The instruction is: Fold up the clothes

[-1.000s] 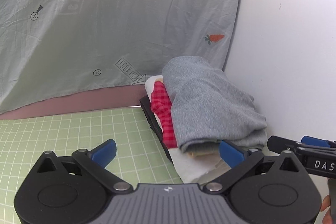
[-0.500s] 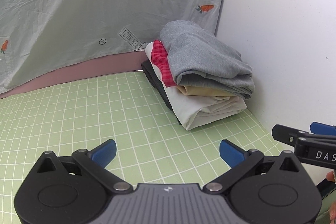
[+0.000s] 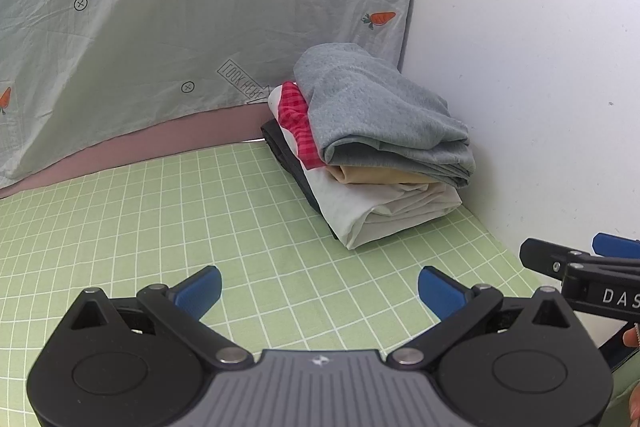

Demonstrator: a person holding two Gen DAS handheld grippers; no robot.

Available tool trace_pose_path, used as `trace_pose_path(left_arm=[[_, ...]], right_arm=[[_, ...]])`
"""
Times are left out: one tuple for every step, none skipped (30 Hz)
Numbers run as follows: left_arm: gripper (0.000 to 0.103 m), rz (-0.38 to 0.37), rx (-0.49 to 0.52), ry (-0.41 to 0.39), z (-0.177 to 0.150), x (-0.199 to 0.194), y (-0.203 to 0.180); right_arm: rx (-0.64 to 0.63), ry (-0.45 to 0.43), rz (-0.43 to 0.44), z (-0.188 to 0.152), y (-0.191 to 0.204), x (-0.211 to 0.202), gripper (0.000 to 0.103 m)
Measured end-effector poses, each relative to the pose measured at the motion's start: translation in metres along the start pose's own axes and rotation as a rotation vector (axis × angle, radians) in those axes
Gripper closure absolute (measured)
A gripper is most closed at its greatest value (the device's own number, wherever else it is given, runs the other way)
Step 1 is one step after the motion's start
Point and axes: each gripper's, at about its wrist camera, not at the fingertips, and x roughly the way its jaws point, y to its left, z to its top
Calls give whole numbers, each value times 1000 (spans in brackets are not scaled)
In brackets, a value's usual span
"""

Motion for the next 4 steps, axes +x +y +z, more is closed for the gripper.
trace_pose_path(left_arm=[[0, 1, 0, 0, 0, 0, 0], [0, 1, -1, -1, 1, 0, 1], [0, 0, -2, -1, 1, 0, 1], [0, 0, -3, 1, 1, 1, 2]], right_arm=[[1, 0, 0, 0, 0, 1, 0], [0, -1, -1, 0, 0, 1, 0], [0, -2, -1, 1, 0, 1, 0], [-1, -2, -2, 1, 1, 2, 0]])
